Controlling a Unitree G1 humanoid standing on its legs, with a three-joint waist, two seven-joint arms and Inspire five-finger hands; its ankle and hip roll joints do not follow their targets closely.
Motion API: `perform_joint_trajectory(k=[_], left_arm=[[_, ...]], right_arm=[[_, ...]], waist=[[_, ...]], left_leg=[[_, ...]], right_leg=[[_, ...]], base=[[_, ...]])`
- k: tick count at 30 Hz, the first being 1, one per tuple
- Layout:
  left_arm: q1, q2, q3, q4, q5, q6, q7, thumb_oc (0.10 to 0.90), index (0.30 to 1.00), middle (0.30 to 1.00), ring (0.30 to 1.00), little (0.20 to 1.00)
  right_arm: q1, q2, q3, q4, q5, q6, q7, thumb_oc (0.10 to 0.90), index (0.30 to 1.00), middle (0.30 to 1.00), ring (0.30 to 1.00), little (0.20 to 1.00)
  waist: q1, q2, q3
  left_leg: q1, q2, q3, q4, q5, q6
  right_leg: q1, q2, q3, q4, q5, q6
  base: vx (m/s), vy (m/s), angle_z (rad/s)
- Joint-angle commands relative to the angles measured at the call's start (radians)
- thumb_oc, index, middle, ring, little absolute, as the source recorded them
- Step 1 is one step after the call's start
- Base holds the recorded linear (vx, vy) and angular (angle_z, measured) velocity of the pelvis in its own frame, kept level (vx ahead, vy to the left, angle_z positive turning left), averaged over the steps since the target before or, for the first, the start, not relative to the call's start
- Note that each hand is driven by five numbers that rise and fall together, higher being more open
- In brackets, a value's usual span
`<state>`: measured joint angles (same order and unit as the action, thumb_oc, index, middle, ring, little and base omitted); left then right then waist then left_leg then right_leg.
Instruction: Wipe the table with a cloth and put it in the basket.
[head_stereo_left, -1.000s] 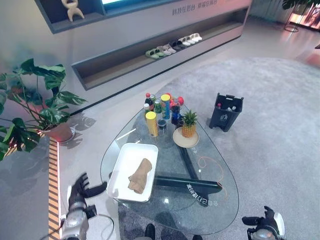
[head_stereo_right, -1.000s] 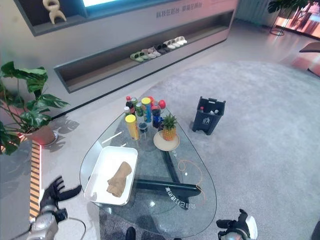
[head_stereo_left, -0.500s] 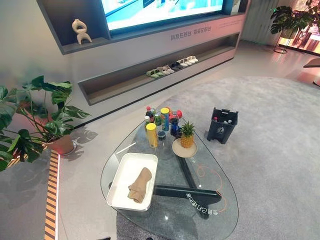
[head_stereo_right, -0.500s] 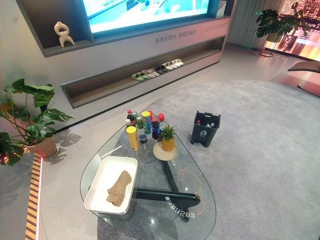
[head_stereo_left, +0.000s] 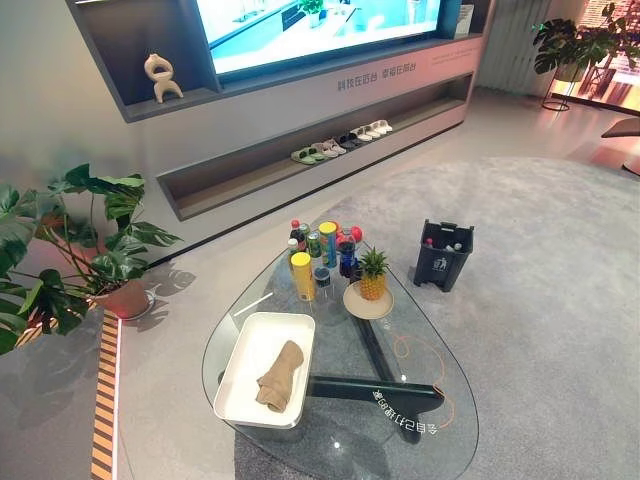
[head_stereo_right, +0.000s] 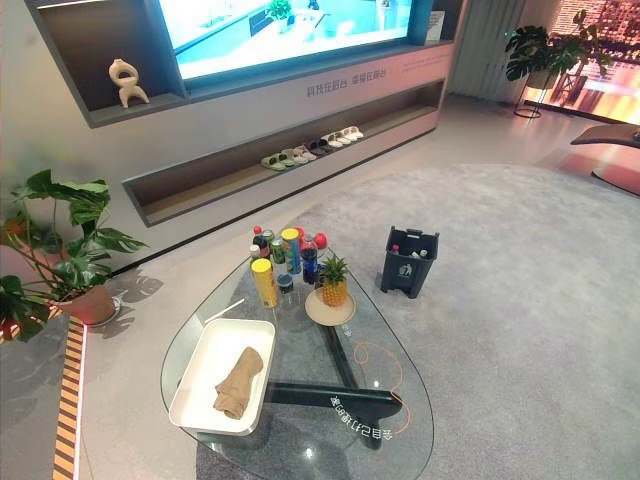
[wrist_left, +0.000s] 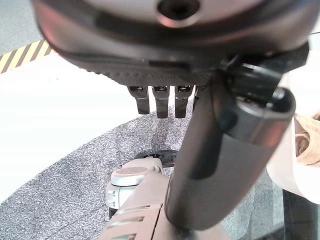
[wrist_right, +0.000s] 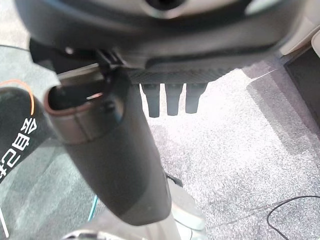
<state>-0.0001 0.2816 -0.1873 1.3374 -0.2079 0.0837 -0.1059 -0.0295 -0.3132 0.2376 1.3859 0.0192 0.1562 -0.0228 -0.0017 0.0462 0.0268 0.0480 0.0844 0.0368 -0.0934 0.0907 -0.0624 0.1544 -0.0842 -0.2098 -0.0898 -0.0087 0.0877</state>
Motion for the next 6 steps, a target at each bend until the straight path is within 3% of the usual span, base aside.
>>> perform_joint_trajectory(k=[1,6], left_arm=[[-0.099,0.018,-0.004,0.030,0.040,-0.021,-0.016,0.800,0.900,0.900,0.900,0.900],[-0.101,0.014,-0.013,0.026,0.049,-0.025,-0.011,0.800,0.900,0.900,0.900,0.900]], right_arm=[[-0.093,0.003,0.025,0.041,-0.030,0.013,0.010,0.800,0.900,0.900,0.900,0.900],[-0.100,0.004,0.029,0.042,-0.028,0.026,0.023,0.800,0.900,0.900,0.900,0.900]], waist=[[0.014,-0.037,0.041],[0.017,-0.038,0.037]], left_leg=[[0.068,-0.022,0.038,0.006,-0.099,-0.014],[0.069,-0.022,0.033,0.006,-0.098,-0.014]], right_leg=[[-0.025,-0.038,0.043,0.020,0.027,0.041],[-0.024,-0.037,0.046,0.018,0.028,0.041]], base=[[0.00,0.000,0.00],[0.00,0.000,0.00]])
